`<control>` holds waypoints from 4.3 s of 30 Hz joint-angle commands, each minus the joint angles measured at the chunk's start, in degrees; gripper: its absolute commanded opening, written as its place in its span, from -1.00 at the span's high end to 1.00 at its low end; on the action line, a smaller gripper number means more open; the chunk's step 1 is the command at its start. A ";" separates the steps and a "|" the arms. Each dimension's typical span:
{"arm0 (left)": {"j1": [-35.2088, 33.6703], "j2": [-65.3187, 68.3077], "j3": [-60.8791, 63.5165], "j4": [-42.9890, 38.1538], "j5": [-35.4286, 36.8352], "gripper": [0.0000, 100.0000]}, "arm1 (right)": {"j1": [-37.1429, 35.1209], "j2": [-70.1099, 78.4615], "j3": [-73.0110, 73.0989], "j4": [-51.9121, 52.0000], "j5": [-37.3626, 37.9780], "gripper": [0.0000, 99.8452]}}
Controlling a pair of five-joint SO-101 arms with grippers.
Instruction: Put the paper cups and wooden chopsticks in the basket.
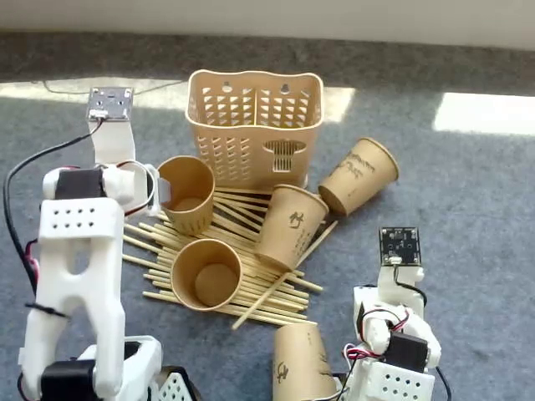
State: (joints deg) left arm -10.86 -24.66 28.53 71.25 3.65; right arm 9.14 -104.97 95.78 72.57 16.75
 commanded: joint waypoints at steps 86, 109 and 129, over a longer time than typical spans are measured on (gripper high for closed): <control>28.70 7.78 -23.43 -26.20 13.01 0.82 | 0.13 -0.31 7.43 -0.84 0.70 0.99; 23.96 13.67 -30.73 -30.68 13.10 0.62 | 0.13 -0.31 7.43 -0.84 0.70 0.99; 23.87 4.79 -30.20 -16.97 12.66 0.62 | 2.33 -0.31 7.43 -0.84 0.70 0.99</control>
State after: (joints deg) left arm 13.58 -15.60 0.66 50.42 15.52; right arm 10.64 -104.97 95.78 72.57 16.75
